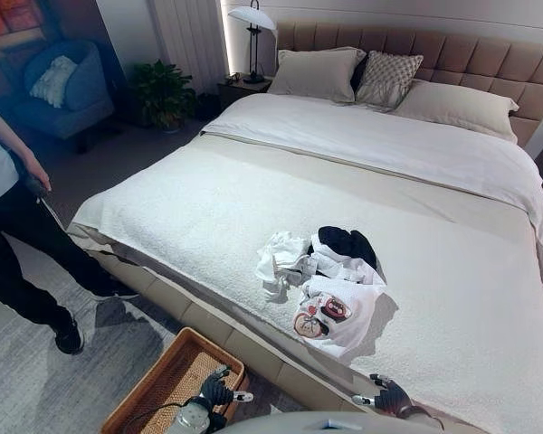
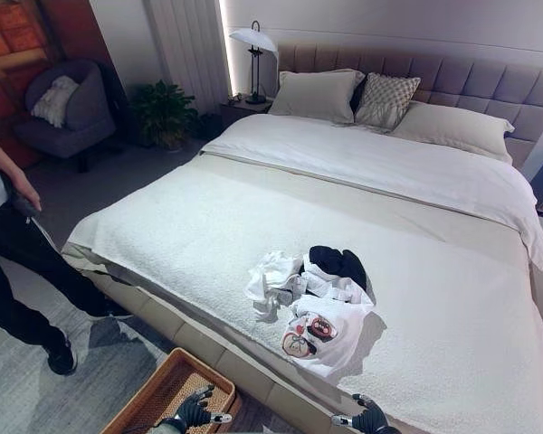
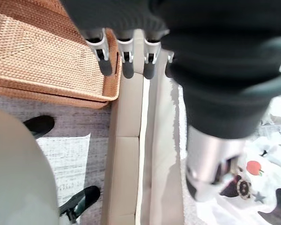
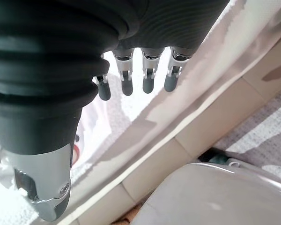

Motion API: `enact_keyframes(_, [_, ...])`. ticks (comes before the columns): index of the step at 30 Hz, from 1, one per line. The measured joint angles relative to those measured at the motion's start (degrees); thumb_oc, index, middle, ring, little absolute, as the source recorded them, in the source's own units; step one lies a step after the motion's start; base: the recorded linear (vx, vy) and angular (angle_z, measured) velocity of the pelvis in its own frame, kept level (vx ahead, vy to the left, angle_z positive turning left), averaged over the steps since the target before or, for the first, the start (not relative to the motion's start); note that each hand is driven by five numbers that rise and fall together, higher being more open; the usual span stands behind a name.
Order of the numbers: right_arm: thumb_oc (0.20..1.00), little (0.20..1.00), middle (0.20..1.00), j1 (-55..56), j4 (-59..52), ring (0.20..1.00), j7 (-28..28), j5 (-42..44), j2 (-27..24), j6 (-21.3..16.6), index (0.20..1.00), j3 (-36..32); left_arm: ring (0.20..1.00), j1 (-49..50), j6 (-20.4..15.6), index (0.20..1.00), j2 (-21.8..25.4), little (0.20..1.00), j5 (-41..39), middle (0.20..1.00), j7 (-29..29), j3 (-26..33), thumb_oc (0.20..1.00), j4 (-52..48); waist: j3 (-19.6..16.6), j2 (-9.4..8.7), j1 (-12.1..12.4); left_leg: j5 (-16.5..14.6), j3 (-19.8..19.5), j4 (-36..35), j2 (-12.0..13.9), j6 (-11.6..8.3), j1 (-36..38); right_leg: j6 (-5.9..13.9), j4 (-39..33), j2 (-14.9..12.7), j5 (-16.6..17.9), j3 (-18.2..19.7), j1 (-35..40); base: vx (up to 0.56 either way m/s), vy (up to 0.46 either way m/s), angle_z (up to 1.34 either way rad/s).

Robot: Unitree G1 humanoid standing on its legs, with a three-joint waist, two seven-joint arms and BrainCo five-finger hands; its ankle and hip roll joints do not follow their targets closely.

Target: Pick up clothes into the bucket

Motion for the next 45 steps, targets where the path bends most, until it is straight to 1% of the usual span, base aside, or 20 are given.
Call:
enact_keyframes(3, [1.0, 1.0, 1.0, -0.53, -2.32, 1.0, -0.92, 0.03, -1.19, -0.13, 1.0, -0.06, 1.0, -0.27, -0.04, 1.0, 0.41, 1.0, -0.05, 1.0, 0.23, 0.09, 1.0, -0.05, 0.28, -0.01, 0.03, 0.62, -0.17, 0.27, -0.13, -0.01, -1.06, -0.16, -0.09, -0.05, 0.43, -0.16, -1.01, 0.0, -0.001, 0.01])
enact_keyframes(5, [1.0, 1.0, 1.0, -6.07, 0.51, 1.0, -1.84, 0.08, -2.26, 0.09, 1.0, -0.1, 1.0, -0.77, -0.09, 1.0, 0.83, 1.0, -0.07, 1.0, 0.32, -0.17, 1.0, 0.41, 0.8, -0.06, -0.13, 0.59, -0.59, 0.47, -0.09, -0.01, -1.95, 0.05, -0.25, -0.06, 0.41, -0.65, -1.25, -0.02, 0.003, 0.04])
enact_keyframes(7, [1.0, 1.0, 1.0, -9.59, -1.14, 1.0, -3.75, 0.2, -3.97, -0.67, 1.0, -0.79, 1.0, -1.12, -0.25, 1.0, 0.88, 1.0, -0.14, 1.0, 0.75, -0.12, 1.0, 0.03, 1.34, 0.12, 0.41, 0.7, -0.81, 0.4, -0.29, -0.08, -2.75, 0.14, -0.24, -0.14, 0.48, -0.98, -1.98, -0.03, 0.006, 0.14])
enact_keyframes(8, [1.0, 1.0, 1.0, -12.28, -2.91, 1.0, -5.28, 0.17, -4.87, -1.6, 1.0, -1.47, 1.0, -0.89, -0.49, 1.0, 0.98, 1.0, -0.39, 1.0, 1.5, -0.12, 1.0, -0.26, 1.62, 0.42, 0.34, 0.75, -1.05, 0.85, -0.22, -0.09, -4.01, 0.26, -0.24, -0.17, 0.63, -1.31, -3.02, 0.0, 0.006, 0.11])
enact_keyframes(11, [1.0, 1.0, 1.0, -18.3, -2.95, 1.0, -8.09, -0.02, -6.2, -2.22, 1.0, -1.48, 1.0, -1.04, -0.59, 1.0, 0.95, 1.0, -0.57, 1.0, 2.58, -0.19, 1.0, -1.87, 3.35, 1.35, 0.67, 1.58, -1.49, 1.1, -0.41, -0.29, -5.26, 0.1, -0.19, -0.26, 1.17, -1.7, -3.88, -0.02, 0.008, 0.09])
enact_keyframes(15, [1.0, 1.0, 1.0, -24.08, -4.21, 1.0, -13.29, -2.28, -7.01, -2.24, 1.0, -1.49, 1.0, -1.03, -0.77, 1.0, 0.98, 1.0, -1.12, 1.0, 4.54, -1.57, 1.0, -3.92, 4.77, 2.18, 0.93, 1.75, -2.35, 1.85, -0.54, -0.44, -8.06, -0.16, -0.13, -0.17, 1.45, -2.44, -6.0, -0.01, 0.006, 0.1])
enact_keyframes(19, [1.0, 1.0, 1.0, -28.59, -2.01, 1.0, -16.36, -2.35, -7.2, -2.08, 1.0, -1.23, 1.0, -1.37, -1.09, 1.0, 1.07, 1.0, -1.85, 1.0, 5.76, -3.5, 1.0, -5.74, 6.25, 2.43, 1.72, 2.04, -2.4, 2.5, -0.57, -0.79, -10.05, -0.12, -0.02, -0.17, 1.68, -2.56, -7.69, -0.04, 0.016, -0.01])
enact_keyframes(20, [1.0, 1.0, 1.0, -29.49, -1.9, 1.0, -16.92, -2.43, -7.67, -2.08, 1.0, -1.23, 1.0, -1.77, -1.19, 1.0, 1.01, 1.0, -2.36, 1.0, 5.93, -4.08, 1.0, -5.99, 6.72, 2.6, 1.76, 2.07, -2.43, 2.54, -0.58, -0.85, -10.71, -0.07, 0.02, -0.15, 1.88, -2.56, -8.28, -0.09, 0.032, -0.04])
enact_keyframes(21, [1.0, 1.0, 1.0, -31.23, -1.76, 1.0, -17.9, -2.99, -8.61, -1.95, 1.0, -1.15, 1.0, -2.94, -1.21, 1.0, 1.03, 1.0, -2.6, 1.0, 6.32, -4.64, 1.0, -6.64, 8.41, 2.57, 2.1, 2.59, -2.46, 2.6, -0.53, -1.54, -11.83, -0.03, 0.04, -0.18, 2.53, -2.57, -9.34, -0.06, 0.026, 0.01])
enact_keyframes(23, [1.0, 1.0, 1.0, -36.15, -0.44, 1.0, -19.31, -4.33, -9.14, -1.55, 1.0, 0.63, 1.0, -3.27, -1.66, 1.0, 1.5, 1.0, -3.62, 1.0, 7.24, -6.17, 1.0, -8.46, 9.49, 2.69, 1.92, 2.7, -2.4, 3.33, -0.58, -1.4, -14.71, 0.03, 0.05, -0.15, 2.95, -2.37, -12.06, -0.05, 0.041, -0.05])
enact_keyframes(24, [1.0, 1.0, 1.0, -38.98, 0.15, 1.0, -19.98, -4.91, -10.12, -1.5, 1.0, 1.1, 1.0, -4.76, -1.72, 1.0, 1.54, 1.0, -4.08, 1.0, 7.29, -6.95, 1.0, -8.53, 11.26, 2.75, 2.06, 3.45, -2.4, 3.16, -0.68, -1.54, -15.76, -0.1, 0.05, -0.21, 3.69, -2.3, -13.2, -0.03, 0.039, -0.02])
enact_keyframes(26, [1.0, 1.0, 1.0, -43.02, 3.69, 1.0, -20.69, -6.05, -10.94, -0.88, 1.0, 2.31, 1.0, -5.49, -1.74, 1.0, 1.52, 1.0, -4.81, 1.0, 7.79, -8.04, 1.0, -9.33, 12.59, 2.75, 2.1, 3.95, -2.39, 2.58, -0.58, -1.53, -16.73, -0.08, 0.04, -0.15, 3.95, -2.34, -14.4, -0.01, 0.022, 0.02])
enact_keyframes(29, [1.0, 1.0, 1.0, -47.0, 7.08, 1.0, -21.01, -6.8, -11.49, -0.38, 1.0, 4.02, 1.0, -5.3, -1.78, 1.0, 1.48, 1.0, -5.89, 1.0, 8.39, -8.26, 1.0, -9.81, 12.99, 2.71, 2.4, 4.16, -2.33, 2.15, -0.51, -1.47, -18.2, -0.05, 0.04, -0.12, 3.96, -2.35, -16.14, -0.02, 0.015, -0.02])
enact_keyframes(32, [1.0, 1.0, 1.0, -48.89, 8.99, 1.0, -21.01, -6.62, -12.98, 0.22, 1.0, 4.26, 1.0, -6.36, -1.77, 1.0, 1.26, 1.0, -8.11, 1.0, 8.98, -8.64, 1.0, -9.97, 15.08, 2.65, 3.61, 4.42, -2.16, 1.95, -0.5, -1.27, -19.58, -0.12, 0.05, -0.08, 4.32, -2.12, -17.74, -0.02, -0.001, -0.03])
enact_keyframes(35, [1.0, 1.0, 1.0, -49.05, 9.19, 1.0, -20.74, -6.6, -12.99, 0.76, 1.0, 5.26, 1.0, -7.1, -1.74, 1.0, 1.15, 1.0, -9.5, 1.0, 9.07, -8.67, 1.0, -9.71, 16.89, 2.52, 3.53, 4.53, -2.19, 1.86, -0.43, -1.37, -20.57, -0.15, 0.06, -0.03, 4.46, -2.23, -18.73, -0.05, -0.027, 0.0])
enact_keyframes(37, [1.0, 1.0, 1.0, -49.95, 9.01, 1.0, -20.52, -6.54, -13.16, 0.79, 1.0, 5.86, 1.0, -8.14, -1.73, 1.0, 1.0, 1.0, -9.58, 1.0, 9.49, -8.73, 1.0, -9.28, 17.18, 2.44, 3.4, 4.54, -2.21, 2.33, -0.45, -1.37, -23.5, -0.16, 0.1, -0.01, 4.76, -2.2, -21.41, -0.06, -0.022, -0.02])
enact_keyframes(38, [1.0, 1.0, 1.0, -50.7, 8.92, 1.0, -20.52, -6.47, -13.24, 0.8, 1.0, 5.57, 1.0, -9.57, -1.71, 1.0, 0.9, 1.0, -9.72, 1.0, 9.76, -8.67, 1.0, -8.84, 18.23, 2.27, 3.42, 5.16, -2.22, 2.17, -0.33, -1.64, -25.02, -0.26, 0.1, 0.01, 5.23, -2.17, -23.06, -0.05, -0.019, -0.01])
enact_keyframes(40, [1.0, 1.0, 1.0, -51.57, 8.71, 1.0, -20.53, -5.67, -13.01, 0.84, 1.0, 5.67, 1.0, -11.62, -1.71, 1.0, 0.72, 1.0, -10.3, 1.0, 10.14, -8.88, 1.0, -8.61, 20.58, 2.07, 3.38, 5.66, -2.2, 1.93, -0.21, -1.47, -26.18, -0.28, 0.11, 0.09, 5.79, -2.14, -24.44, -0.08, -0.018, -0.03])
enact_keyframes(43, [1.0, 1.0, 1.0, -53.08, 6.95, 1.0, -21.44, -4.37, -13.34, 0.76, 1.0, 5.9, 1.0, -13.37, -1.89, 1.0, 1.1, 1.0, -11.24, 1.0, 10.98, -10.45, 1.0, -10.63, 21.58, 1.77, 3.03, 5.78, -2.19, 2.55, -0.34, -1.43, -29.76, -0.49, 0.95, 0.09, 6.08, -1.94, -28.31, -0.07, 0.011, -0.06])
enact_keyframes(45, [1.0, 1.0, 1.0, -54.52, 5.35, 1.0, -22.25, -4.16, -13.39, 0.71, 1.0, 5.89, 1.0, -15.24, -2.2, 1.0, 1.03, 1.0, -11.36, 1.0, 11.33, -10.33, 1.0, -12.07, 23.56, 1.17, 2.73, 5.84, -2.11, 2.9, -0.31, -1.37, -31.14, -0.54, 1.8, 0.03, 6.12, -1.47, -30.14, -0.06, 0.012, -0.1])
